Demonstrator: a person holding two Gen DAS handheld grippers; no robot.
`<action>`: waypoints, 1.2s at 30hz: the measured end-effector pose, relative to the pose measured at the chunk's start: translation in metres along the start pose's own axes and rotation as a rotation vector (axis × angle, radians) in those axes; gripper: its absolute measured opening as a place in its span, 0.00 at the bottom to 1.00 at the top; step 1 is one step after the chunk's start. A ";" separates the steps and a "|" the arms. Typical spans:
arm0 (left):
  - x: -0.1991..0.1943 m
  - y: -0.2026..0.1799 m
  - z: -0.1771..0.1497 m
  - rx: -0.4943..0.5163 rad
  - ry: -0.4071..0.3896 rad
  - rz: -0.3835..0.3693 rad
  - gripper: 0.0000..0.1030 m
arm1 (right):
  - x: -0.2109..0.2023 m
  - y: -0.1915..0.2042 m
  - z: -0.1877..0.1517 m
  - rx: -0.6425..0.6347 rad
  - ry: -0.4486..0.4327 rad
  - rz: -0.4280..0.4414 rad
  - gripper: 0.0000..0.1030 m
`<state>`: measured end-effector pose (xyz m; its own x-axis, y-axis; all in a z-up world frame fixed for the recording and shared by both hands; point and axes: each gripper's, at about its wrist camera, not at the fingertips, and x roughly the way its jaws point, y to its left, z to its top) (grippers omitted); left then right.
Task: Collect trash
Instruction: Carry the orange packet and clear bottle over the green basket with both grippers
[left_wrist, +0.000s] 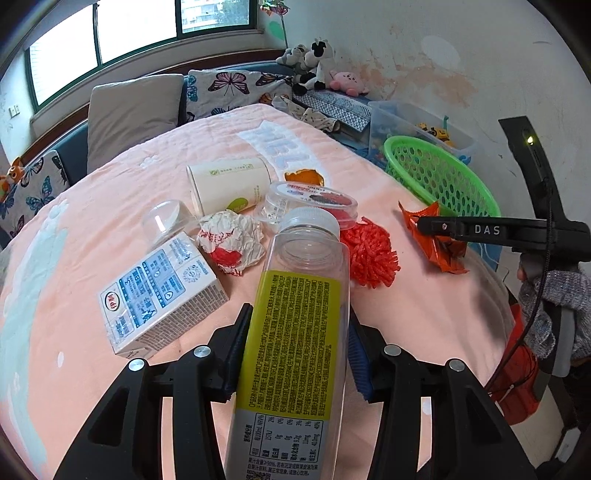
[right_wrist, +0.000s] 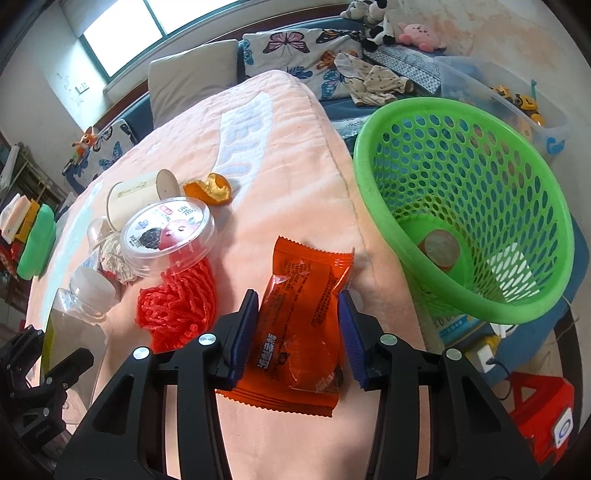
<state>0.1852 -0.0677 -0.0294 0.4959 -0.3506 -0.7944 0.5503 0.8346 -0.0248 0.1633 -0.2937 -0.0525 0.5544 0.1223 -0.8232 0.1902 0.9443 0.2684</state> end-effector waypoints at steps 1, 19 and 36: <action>-0.002 0.000 0.000 0.000 -0.005 0.001 0.45 | -0.001 -0.001 0.000 0.000 -0.005 0.003 0.42; -0.022 -0.024 0.041 -0.007 -0.078 -0.067 0.45 | -0.056 -0.036 0.025 -0.018 -0.142 0.009 0.39; 0.023 -0.108 0.124 0.069 -0.053 -0.144 0.45 | -0.043 -0.150 0.054 0.065 -0.135 -0.076 0.48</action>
<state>0.2203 -0.2188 0.0303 0.4421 -0.4883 -0.7524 0.6623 0.7434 -0.0932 0.1545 -0.4573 -0.0306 0.6393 0.0046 -0.7689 0.2853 0.9272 0.2427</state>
